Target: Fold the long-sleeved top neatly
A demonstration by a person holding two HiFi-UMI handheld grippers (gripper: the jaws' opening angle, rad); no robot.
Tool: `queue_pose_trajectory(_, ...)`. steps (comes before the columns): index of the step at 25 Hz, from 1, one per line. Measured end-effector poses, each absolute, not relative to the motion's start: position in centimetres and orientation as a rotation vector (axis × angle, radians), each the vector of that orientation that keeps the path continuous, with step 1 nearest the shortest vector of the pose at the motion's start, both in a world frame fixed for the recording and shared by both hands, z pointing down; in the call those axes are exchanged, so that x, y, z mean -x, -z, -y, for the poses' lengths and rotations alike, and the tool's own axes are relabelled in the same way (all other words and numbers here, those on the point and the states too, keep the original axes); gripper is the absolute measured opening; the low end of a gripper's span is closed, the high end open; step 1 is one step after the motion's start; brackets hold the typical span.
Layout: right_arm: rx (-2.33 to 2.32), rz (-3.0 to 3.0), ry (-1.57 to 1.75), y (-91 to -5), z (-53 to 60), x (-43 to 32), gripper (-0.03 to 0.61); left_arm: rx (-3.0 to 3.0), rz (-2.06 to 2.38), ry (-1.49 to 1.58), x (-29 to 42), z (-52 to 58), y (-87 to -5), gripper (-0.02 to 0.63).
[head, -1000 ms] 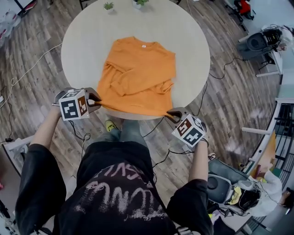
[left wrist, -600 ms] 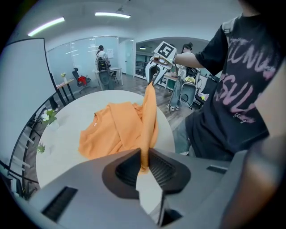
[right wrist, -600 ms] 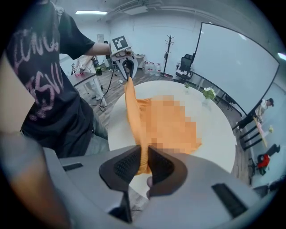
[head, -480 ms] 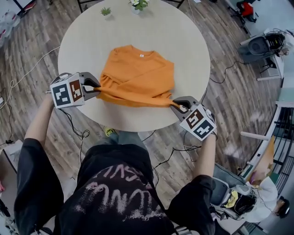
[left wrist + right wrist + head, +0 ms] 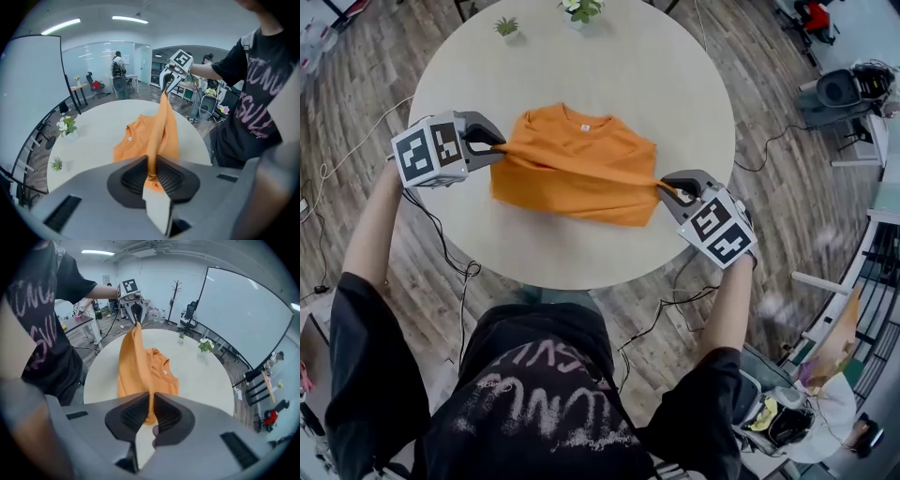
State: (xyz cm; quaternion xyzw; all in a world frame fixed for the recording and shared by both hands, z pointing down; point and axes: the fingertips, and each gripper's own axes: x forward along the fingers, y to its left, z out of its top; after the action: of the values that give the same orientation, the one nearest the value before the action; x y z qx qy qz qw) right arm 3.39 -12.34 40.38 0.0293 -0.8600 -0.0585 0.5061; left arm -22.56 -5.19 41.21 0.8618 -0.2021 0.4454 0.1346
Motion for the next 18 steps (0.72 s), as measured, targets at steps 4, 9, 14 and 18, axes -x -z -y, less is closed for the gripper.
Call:
queue_pose_trajectory(4,-0.076,2.068,0.134,-41.4,15.9,-2.3,0.029,-2.471,0.614,-1.253,23.5,8.8,-42.2,0.061)
queue_pose_trajectory(9,-0.066,2.065,0.094,-43.8,19.1,-1.4,0.028,-2.412,0.638,-1.212,24.6,11.8,-44.8,0.061)
queue_pose_trajectory(14,-0.073,2.070,0.047,-46.6,22.2,-0.5,0.026,-2.358,0.659,-1.163,25.7,14.6,-47.9,0.060)
queue_pose_trajectory(18,-0.068,2.068,0.013,-49.3,24.4,0.0,0.026,-2.308,0.672,-1.117,26.4,16.8,-50.6,0.060)
